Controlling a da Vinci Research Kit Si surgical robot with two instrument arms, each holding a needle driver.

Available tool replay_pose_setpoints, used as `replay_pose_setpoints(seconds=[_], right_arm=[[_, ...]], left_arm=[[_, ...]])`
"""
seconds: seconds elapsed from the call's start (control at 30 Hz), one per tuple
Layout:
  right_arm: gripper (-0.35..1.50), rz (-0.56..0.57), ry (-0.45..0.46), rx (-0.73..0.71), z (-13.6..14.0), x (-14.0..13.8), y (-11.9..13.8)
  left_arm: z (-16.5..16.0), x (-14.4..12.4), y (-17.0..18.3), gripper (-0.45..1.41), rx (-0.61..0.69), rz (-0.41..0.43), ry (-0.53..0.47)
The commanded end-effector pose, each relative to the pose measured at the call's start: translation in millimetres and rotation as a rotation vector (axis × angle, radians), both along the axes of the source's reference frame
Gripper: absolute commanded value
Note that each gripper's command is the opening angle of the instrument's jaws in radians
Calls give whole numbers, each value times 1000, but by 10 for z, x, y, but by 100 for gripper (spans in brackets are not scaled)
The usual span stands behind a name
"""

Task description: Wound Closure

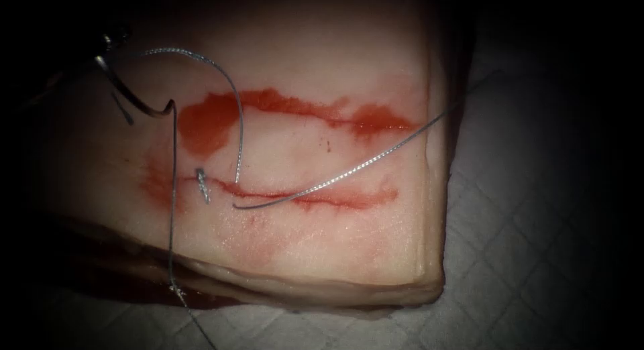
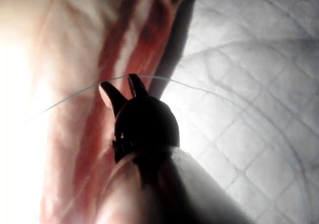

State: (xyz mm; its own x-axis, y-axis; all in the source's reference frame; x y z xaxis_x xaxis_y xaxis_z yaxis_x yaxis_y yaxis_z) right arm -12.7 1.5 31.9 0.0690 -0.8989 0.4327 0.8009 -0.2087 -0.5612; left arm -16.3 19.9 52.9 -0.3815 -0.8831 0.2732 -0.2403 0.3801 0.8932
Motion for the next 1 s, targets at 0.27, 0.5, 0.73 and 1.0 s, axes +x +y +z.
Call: replay_pose_setpoints(seconds=[0.27, 0.5, 0.73, 1.0], right_arm=[[94, -173, 274, 35, -3, 234, 27], [71, -778, 246, -96, 61, 419, 9], [44, -1149, -13, -282, 75, 460, 1], [10, -1443, -219, -317, 76, 464, -38]], left_arm=[[4, -5, 1, -45, -1, 0, 0], [4, -5, 1, -45, -1, 0, -1], [2, -5, 1, -45, 0, 0, -1], [3, -5, 1, -45, -1, 0, -1]])
